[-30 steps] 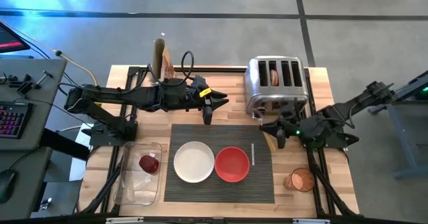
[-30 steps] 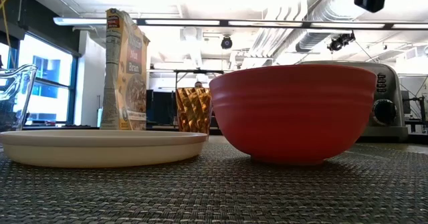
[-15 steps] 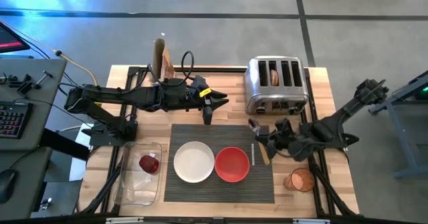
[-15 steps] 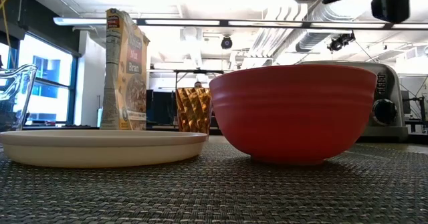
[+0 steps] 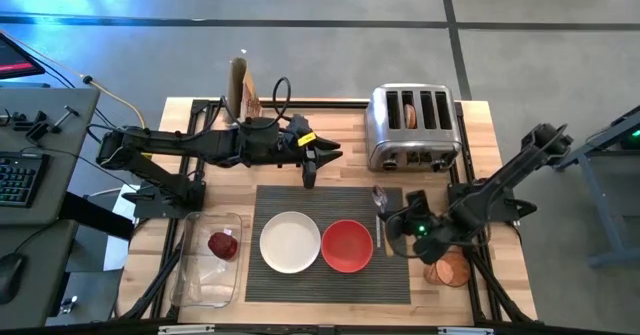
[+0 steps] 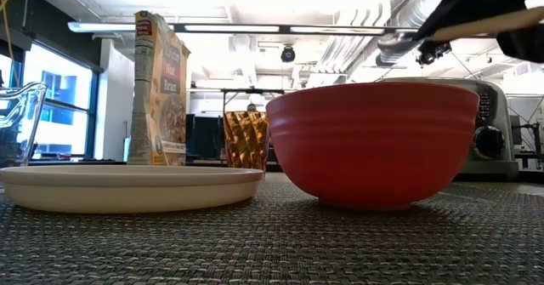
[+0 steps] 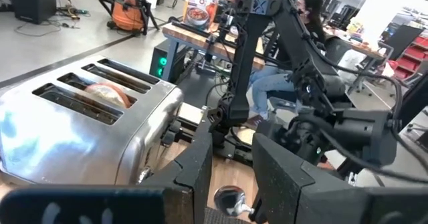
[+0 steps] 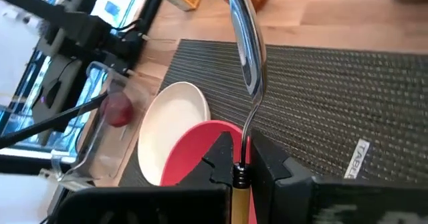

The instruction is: Arrange a breakfast setting

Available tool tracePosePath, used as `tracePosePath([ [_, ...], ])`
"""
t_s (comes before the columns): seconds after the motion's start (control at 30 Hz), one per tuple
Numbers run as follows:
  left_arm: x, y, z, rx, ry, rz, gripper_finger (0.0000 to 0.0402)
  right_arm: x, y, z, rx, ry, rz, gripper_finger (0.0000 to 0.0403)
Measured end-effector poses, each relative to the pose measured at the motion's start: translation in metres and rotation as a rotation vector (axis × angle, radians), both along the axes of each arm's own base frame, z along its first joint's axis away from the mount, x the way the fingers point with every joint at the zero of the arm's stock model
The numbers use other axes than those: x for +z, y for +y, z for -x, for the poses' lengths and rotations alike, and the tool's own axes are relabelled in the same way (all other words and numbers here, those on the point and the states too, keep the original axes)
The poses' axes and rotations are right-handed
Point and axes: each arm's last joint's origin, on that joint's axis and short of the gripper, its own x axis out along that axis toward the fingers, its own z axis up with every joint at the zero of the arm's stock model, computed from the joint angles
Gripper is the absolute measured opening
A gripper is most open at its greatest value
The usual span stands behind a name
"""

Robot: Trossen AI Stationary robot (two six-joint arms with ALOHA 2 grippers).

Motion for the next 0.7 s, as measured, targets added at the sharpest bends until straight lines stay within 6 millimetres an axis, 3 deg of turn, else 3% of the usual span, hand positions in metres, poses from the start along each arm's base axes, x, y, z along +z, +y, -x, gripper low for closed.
tracePosePath([
  [0.37,0.0,0.0,0.0,0.0,0.0,0.0,0.0097,-0.021,0.007,-0.007,-0.023,0.071,-0.001,0.0],
  [0.7,0.0,0.0,0.0,0.0,-0.001,0.0,0.0097,0.004,-0.012,0.013,0.02,0.09,0.096,0.0],
])
